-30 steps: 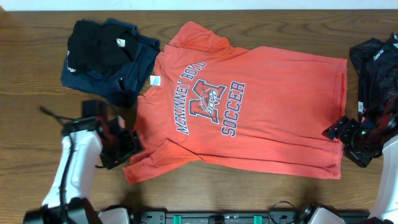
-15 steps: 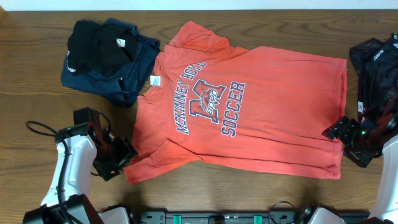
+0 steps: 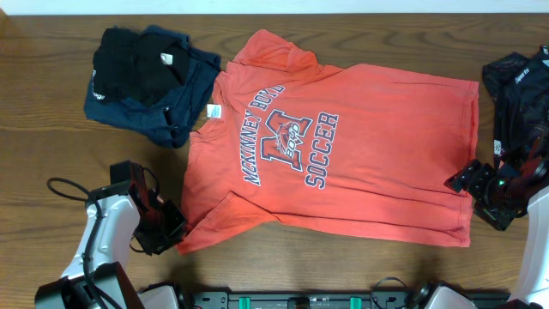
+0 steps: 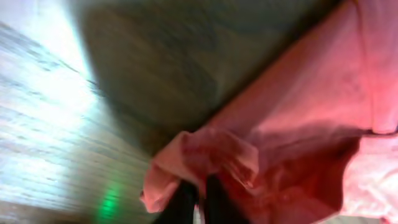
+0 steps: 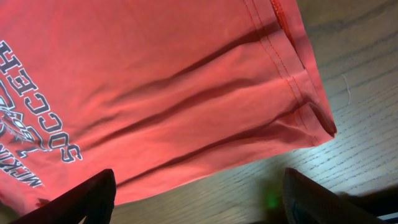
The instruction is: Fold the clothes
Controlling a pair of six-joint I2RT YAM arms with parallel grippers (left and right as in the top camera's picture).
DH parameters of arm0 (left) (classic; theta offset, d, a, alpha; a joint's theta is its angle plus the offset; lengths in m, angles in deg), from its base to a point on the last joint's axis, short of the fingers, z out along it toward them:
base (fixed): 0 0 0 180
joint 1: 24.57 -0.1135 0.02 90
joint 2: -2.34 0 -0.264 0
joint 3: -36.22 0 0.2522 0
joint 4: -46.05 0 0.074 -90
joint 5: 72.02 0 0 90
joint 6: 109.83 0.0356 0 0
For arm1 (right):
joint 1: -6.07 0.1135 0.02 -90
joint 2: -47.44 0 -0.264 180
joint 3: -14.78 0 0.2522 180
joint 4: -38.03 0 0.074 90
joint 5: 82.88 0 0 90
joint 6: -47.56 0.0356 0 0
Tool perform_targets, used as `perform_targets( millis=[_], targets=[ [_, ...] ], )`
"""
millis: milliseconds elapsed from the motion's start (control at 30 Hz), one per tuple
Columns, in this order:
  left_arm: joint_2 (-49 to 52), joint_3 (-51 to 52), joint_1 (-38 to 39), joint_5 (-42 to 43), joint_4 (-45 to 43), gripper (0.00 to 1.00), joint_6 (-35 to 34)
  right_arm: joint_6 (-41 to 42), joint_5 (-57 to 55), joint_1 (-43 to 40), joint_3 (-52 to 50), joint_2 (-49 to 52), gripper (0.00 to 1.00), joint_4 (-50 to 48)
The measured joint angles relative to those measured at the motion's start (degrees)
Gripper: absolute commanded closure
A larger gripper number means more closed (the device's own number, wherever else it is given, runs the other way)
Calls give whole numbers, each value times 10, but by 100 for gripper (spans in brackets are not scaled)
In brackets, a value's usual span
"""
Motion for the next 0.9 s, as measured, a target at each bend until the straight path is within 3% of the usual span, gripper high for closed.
perform_targets(
  millis=[367,600,700,767,900],
  targets=[
    [-5,-76,2,48,86,94,46,0,0,0,0,0,17,-2],
    [-25,-117,37,75,3,93,84,0,0,0,0,0,17,-10],
    [-24,-117,56,77,-30,83,94,0,0,0,0,0,17,-10],
    [-21,-117,66,78,-43,59,97,0,0,0,0,0,17,-10],
    [-13,-117,76,69,-34,47,102,0,0,0,0,0,17,-9]
  ],
)
